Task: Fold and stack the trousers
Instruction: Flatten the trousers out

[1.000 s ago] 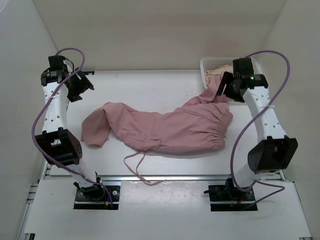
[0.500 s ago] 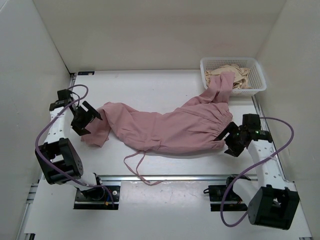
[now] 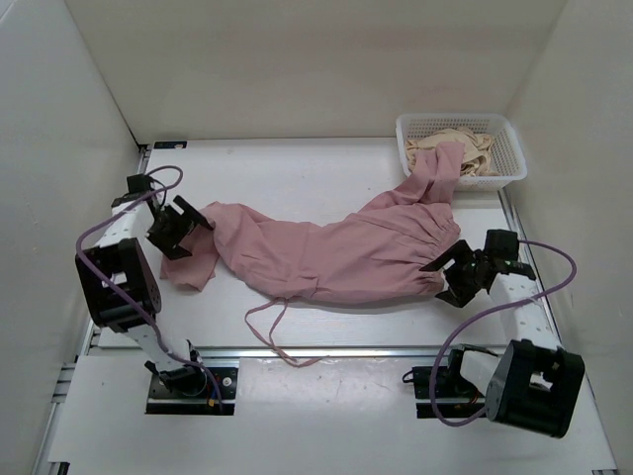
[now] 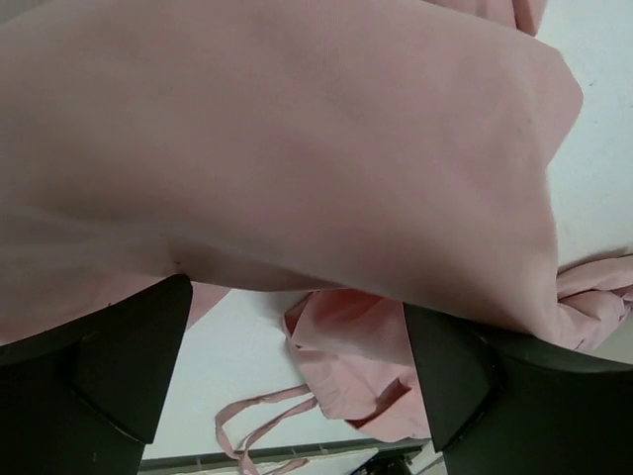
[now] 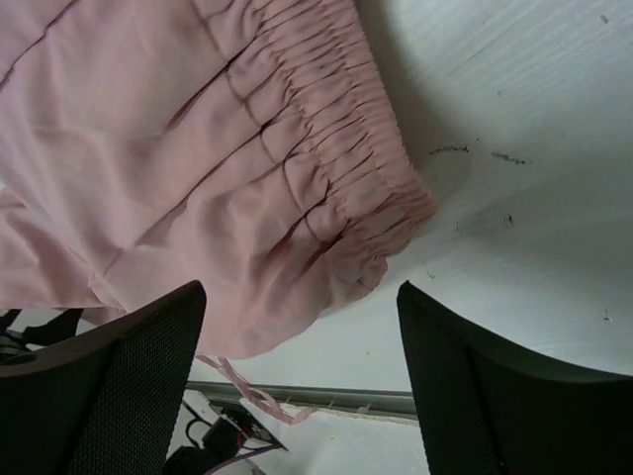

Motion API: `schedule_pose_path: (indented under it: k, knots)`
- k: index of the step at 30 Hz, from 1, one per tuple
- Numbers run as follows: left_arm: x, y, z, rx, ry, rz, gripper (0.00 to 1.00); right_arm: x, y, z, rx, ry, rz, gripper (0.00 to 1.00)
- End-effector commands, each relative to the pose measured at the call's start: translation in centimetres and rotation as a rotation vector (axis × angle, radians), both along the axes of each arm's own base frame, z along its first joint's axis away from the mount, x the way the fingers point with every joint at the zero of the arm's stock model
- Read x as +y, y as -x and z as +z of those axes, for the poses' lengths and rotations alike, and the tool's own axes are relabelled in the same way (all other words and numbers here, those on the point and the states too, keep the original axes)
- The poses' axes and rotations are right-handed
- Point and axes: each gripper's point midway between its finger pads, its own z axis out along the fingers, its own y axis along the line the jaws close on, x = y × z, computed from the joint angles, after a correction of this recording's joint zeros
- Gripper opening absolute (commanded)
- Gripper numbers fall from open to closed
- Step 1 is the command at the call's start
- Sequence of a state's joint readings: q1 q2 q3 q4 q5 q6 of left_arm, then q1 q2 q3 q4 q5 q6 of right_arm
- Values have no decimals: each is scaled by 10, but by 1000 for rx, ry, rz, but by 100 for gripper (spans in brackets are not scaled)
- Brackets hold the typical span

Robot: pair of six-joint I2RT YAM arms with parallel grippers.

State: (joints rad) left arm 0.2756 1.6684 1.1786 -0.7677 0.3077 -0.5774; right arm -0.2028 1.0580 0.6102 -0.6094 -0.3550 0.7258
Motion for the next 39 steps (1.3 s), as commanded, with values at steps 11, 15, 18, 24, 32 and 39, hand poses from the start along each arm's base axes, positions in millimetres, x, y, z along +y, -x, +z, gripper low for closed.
schedule_pose_path:
  k: [11,15,18,24,32,39]
  knots:
    - [-5,-52,22,-115,-4,-78,10,4,-19,-21,-6,-60,-37,29]
    - [4,-62,41,-131,-47,-75,10,-5,-32,-15,-41,-9,-45,0]
    - [15,-74,73,-191,-109,-54,10,-12,-53,7,-86,26,-19,0]
    - [22,-60,110,-218,-176,-23,10,-30,-68,41,-126,132,-17,0]
    - [19,33,52,-23,-168,71,95,-47,-59,46,-135,166,-34,0]
    - [43,68,5,146,-177,234,88,-47,-56,42,-129,173,-18,0]
